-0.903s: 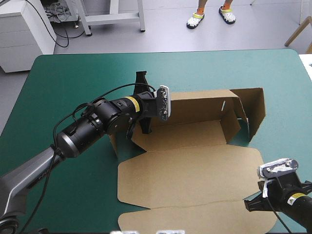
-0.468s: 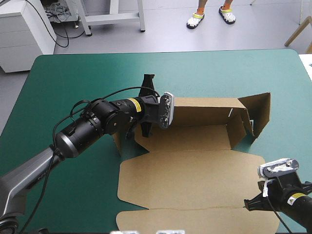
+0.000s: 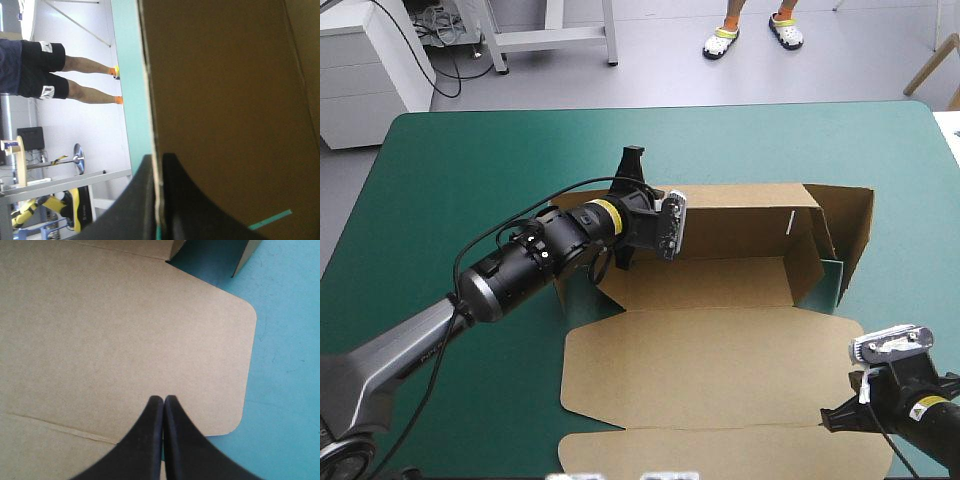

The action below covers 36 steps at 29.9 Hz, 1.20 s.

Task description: Fold the box

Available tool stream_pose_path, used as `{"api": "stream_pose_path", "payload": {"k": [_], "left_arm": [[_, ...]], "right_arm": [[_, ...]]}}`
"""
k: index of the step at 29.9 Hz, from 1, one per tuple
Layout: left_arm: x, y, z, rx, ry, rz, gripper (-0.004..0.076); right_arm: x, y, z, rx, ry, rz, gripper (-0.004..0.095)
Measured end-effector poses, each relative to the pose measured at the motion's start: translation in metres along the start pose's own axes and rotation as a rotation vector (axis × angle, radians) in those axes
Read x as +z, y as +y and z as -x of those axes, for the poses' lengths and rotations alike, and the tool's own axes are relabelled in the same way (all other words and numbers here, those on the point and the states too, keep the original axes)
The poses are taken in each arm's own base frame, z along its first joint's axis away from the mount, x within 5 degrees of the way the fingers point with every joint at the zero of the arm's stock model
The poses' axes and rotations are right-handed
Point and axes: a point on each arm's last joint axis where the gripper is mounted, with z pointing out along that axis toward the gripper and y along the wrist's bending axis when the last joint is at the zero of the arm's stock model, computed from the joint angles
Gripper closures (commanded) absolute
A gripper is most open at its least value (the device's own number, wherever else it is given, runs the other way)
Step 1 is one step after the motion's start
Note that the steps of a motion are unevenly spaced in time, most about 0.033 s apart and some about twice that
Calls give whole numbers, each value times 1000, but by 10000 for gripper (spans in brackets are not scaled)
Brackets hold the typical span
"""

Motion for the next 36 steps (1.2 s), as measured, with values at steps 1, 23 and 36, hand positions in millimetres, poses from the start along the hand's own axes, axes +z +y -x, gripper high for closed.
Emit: {"api": "stream_pose_path", "payload": {"k": [1,23,36], "left_arm": [[1,-1,3,24,4,3,734],[17,-64,29,186,157,241,734],[14,-63,27,16,145,281,734]], "right_arm": [[0,0,0,0,0,0,927],[0,0,0,-23,0,0,927],[0,-1,4,-35,-41,-16,918]]}}
